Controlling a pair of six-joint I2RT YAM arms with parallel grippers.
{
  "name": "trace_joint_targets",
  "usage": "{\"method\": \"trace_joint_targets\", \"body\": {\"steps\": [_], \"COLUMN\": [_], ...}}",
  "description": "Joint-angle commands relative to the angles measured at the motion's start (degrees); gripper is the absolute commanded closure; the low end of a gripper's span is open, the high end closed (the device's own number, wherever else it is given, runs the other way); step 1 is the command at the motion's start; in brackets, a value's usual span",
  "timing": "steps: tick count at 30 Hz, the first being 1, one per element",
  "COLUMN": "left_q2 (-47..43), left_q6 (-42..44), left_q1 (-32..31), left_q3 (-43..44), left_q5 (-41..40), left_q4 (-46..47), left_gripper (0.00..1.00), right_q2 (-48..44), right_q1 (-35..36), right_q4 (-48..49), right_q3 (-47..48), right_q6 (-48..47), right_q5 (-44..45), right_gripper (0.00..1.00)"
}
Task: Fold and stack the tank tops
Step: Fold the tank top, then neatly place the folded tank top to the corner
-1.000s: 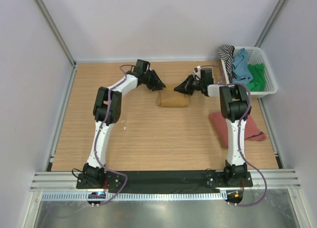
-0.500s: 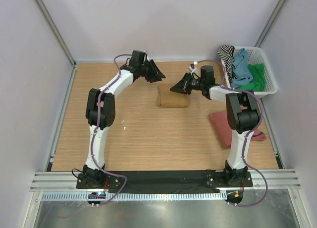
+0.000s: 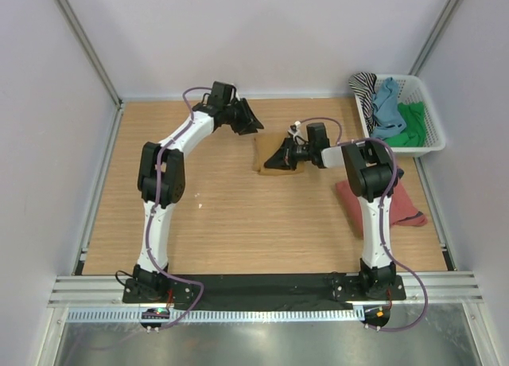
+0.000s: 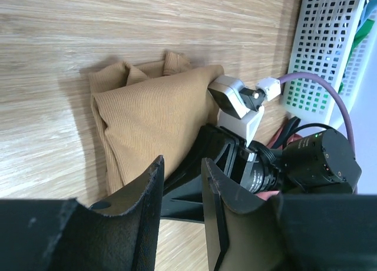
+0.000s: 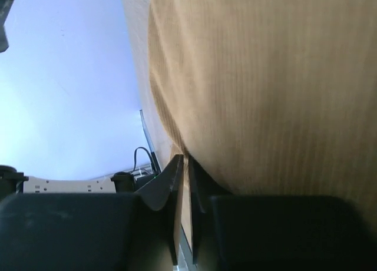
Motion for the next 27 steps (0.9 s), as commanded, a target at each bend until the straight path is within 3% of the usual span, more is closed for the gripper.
{"method": "trace_joint_targets", "body": {"steps": [1,4,6,11,16,20,23,27], "left_q2": [-0.5,-1.5,-3.3,-7.4,-10.1,-9.2,-7.9,-6.1], "left_q6": [2.0,2.5,2.7,2.6,1.9,-0.1,-1.3,-3.1], "left_q1": [0.1,0.1,0.1,-0.1,-1.3,-2.7,-3.9,-5.0], "left_q3": [2.2,0.8,-1.5,-7.5,-12.8,-13.0,-12.8,-12.6], "left_q5": [-0.1,-0.3,-1.2,-3.2,-5.7,-6.2,-6.5,-7.2], "left_q4": [-0.9,-1.4,-1.4,-1.3,0.5,1.4,2.3,2.4], "left_gripper": [0.67,0.65,0.63,0.38,0.29,0.25,0.25,0.25], "right_q2": [-0.9,-6.7,-10.7,-16.2,-17.6,-15.0,-11.3,-6.4], "right_q1": [-0.5,-0.5,-0.7,-2.3,-4.4,-4.9,-5.6,-5.6], "right_q4": [-2.1,-6.9,-11.3,-26.0,-32.6,-42.4,-44.8,-46.1], "right_q3": [-0.5,0.1,1.2,5.4,9.9,15.0,18.2,21.2], "right_q6": [-1.7,-5.6,-8.6,-15.6,-20.9,-24.9,-25.7,-26.0], "right_q5": [2.7,4.8,7.4,16.4,23.6,38.3,39.2,38.3], "right_gripper": [0.83,0.57,0.47,0.35,0.22,0.20,0.29,0.28]}}
